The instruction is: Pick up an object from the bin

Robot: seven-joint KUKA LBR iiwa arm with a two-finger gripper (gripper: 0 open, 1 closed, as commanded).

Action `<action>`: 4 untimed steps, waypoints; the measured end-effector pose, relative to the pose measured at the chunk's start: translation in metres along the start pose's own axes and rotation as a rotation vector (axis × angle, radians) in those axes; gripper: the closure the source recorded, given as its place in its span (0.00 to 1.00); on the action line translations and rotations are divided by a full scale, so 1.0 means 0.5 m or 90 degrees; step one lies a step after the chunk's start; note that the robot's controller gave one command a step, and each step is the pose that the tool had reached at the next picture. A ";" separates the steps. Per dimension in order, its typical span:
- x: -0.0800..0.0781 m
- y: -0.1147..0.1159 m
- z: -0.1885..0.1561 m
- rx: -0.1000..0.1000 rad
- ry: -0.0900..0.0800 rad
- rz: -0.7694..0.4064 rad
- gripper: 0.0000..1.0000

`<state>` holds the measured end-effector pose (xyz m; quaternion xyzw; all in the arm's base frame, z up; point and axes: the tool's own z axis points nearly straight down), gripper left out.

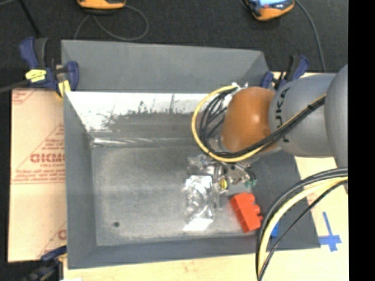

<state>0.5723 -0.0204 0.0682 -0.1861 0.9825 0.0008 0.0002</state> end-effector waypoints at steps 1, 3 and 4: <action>-0.010 0.088 -0.065 0.002 -0.002 -0.182 0.00; -0.043 0.073 -0.002 0.003 -0.004 -0.342 0.00; -0.045 0.071 -0.004 0.004 -0.006 -0.341 0.00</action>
Offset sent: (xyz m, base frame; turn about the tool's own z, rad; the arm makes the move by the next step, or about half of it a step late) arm -0.0125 0.0428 0.0318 -0.2863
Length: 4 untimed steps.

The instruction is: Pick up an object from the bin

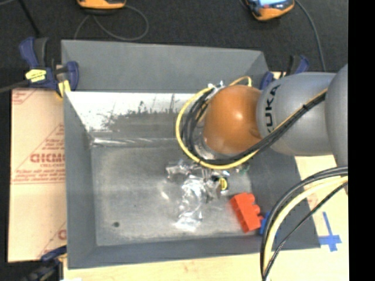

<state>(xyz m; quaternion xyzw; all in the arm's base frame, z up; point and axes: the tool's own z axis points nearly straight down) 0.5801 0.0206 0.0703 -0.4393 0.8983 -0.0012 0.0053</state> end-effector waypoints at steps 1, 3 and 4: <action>0.000 -0.001 -0.001 0.001 0.000 0.000 1.00; -0.002 -0.008 -0.170 -0.001 0.002 0.007 1.00; -0.002 -0.011 -0.211 -0.002 0.004 0.012 1.00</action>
Offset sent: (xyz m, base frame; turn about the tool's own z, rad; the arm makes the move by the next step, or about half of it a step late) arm 0.0000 0.0000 0.0000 0.0000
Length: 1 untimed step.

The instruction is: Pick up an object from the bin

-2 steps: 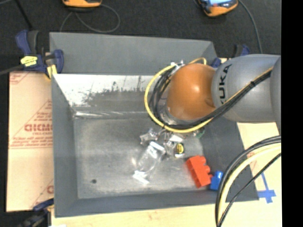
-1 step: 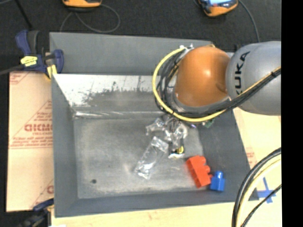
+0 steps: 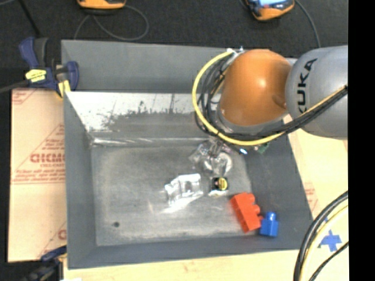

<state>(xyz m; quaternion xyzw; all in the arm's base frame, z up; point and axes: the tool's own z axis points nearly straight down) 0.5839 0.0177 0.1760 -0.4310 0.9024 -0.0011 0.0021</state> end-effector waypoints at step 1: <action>0.000 -0.004 -0.028 0.001 -0.001 0.005 1.00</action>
Offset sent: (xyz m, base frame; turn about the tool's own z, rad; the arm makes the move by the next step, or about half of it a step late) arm -0.0001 0.0000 0.0123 0.0000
